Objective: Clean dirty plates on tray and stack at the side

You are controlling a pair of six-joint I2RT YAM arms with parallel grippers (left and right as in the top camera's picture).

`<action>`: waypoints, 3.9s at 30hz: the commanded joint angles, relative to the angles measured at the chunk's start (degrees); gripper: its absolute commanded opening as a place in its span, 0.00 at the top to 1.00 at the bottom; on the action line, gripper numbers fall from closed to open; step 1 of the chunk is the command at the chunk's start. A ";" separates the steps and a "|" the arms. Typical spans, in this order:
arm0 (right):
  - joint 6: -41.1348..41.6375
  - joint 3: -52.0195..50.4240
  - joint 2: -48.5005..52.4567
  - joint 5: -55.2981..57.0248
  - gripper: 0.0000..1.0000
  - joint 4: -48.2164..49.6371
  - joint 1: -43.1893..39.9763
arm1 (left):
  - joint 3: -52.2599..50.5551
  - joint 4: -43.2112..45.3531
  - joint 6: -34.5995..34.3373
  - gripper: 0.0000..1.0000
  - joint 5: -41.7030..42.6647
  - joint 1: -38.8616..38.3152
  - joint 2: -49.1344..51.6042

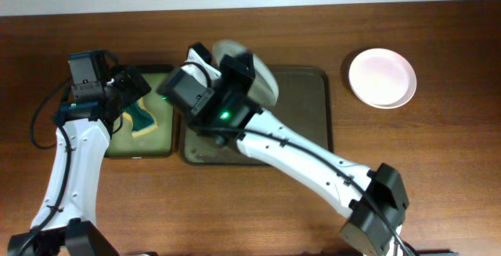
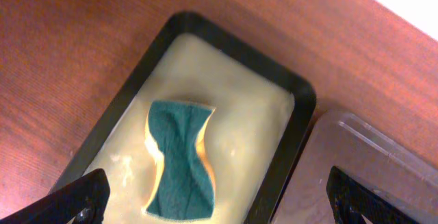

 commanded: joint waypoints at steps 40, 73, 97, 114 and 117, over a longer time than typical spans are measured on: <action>24.39 -1.73 -2.40 -88.87 0.02 -17.49 -80.67 | 0.48 -0.28 0.07 0.00 0.42 0.09 -0.02; 19.91 -24.85 -49.20 -86.90 0.02 -23.39 -53.66 | 0.48 -0.28 0.07 0.01 0.42 0.09 -0.02; 20.61 -107.47 -113.20 -85.44 0.02 57.86 -53.59 | 0.48 -0.31 0.07 0.01 0.42 0.09 -0.02; 25.51 -107.47 -113.20 -65.44 0.02 43.43 -51.06 | 0.48 -0.31 0.07 0.01 0.42 0.09 -0.02; 25.51 -107.47 -113.20 -65.44 0.02 43.43 -51.06 | 0.48 -0.31 0.07 0.00 0.42 0.09 -0.02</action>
